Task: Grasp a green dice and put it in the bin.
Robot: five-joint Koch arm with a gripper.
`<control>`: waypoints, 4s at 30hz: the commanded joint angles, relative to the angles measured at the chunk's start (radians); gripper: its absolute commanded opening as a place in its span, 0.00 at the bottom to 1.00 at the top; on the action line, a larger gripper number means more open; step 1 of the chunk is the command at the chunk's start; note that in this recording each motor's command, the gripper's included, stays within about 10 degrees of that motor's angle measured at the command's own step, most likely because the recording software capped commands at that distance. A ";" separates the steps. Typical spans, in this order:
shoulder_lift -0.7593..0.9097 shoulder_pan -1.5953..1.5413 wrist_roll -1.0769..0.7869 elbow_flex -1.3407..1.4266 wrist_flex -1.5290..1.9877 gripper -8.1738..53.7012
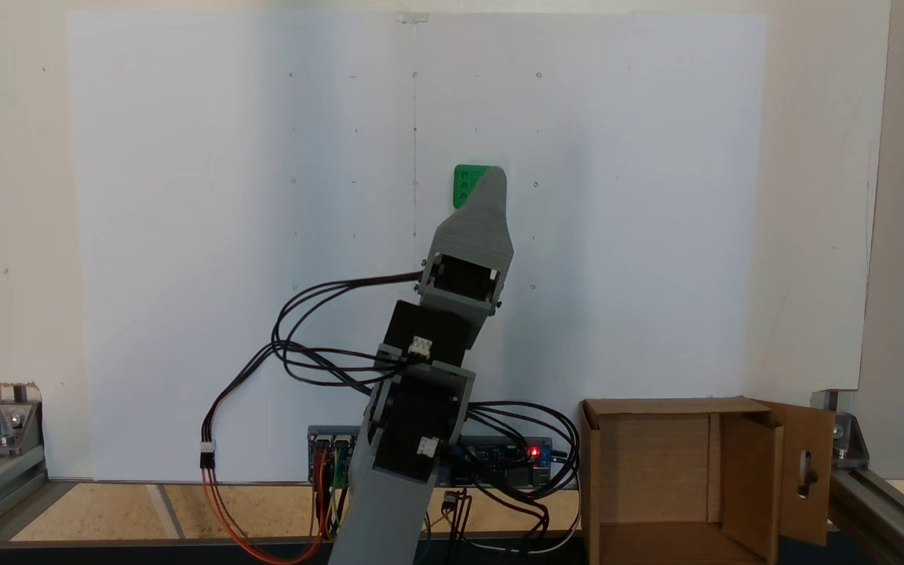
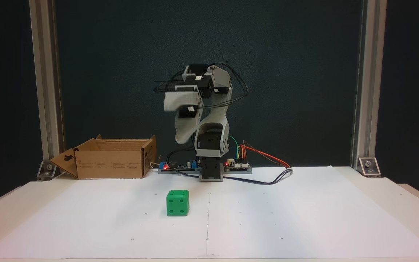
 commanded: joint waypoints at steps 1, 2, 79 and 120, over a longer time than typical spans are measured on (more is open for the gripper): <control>-0.067 0.008 0.026 -0.133 0.161 0.83; -0.107 0.008 0.025 -0.167 0.227 0.83; -0.888 -0.038 -0.158 -0.368 0.379 0.83; -0.937 -0.003 -0.161 -0.330 0.186 0.32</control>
